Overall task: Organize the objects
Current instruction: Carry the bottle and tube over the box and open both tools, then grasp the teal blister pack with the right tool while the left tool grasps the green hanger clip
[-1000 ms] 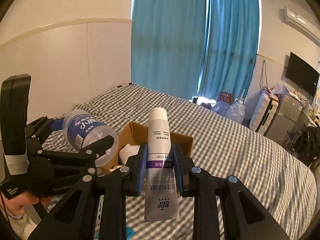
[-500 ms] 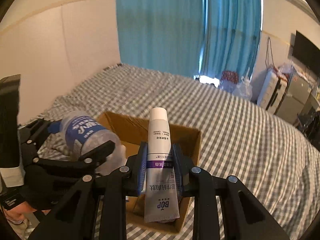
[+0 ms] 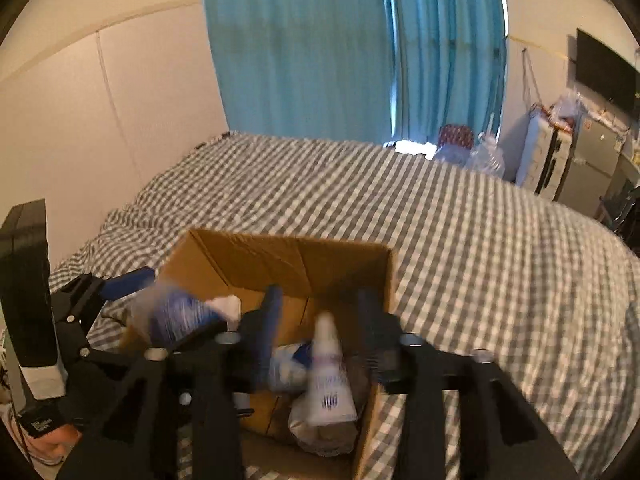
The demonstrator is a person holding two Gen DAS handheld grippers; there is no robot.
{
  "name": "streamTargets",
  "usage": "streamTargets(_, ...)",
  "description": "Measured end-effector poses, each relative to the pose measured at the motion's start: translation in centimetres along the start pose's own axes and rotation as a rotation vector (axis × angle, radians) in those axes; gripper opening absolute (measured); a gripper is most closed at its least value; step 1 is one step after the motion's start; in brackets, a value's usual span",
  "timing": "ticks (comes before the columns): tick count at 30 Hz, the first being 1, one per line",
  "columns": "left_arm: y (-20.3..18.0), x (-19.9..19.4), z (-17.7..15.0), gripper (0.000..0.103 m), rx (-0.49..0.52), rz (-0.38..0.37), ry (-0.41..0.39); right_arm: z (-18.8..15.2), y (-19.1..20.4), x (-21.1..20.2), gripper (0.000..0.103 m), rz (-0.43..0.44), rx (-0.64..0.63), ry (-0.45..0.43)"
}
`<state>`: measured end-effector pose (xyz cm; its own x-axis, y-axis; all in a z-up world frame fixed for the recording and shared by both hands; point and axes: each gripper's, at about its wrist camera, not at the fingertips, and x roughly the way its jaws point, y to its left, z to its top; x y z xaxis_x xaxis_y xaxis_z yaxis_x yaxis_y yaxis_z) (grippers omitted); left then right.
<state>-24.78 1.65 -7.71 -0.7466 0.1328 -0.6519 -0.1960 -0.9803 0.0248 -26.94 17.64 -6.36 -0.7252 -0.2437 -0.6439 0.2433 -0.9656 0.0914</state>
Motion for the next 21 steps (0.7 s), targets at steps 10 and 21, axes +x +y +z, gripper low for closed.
streamTargets(10, 0.3, -9.9, 1.1, 0.103, -0.040, 0.007, -0.094, 1.3, 2.4, -11.9, 0.065, -0.071, -0.030, -0.125)
streamTargets(21, -0.1, -19.0, -1.4, 0.103, -0.008, 0.013, -0.149, -1.8, 6.3, -21.4, 0.080, -0.169, -0.132, -0.201)
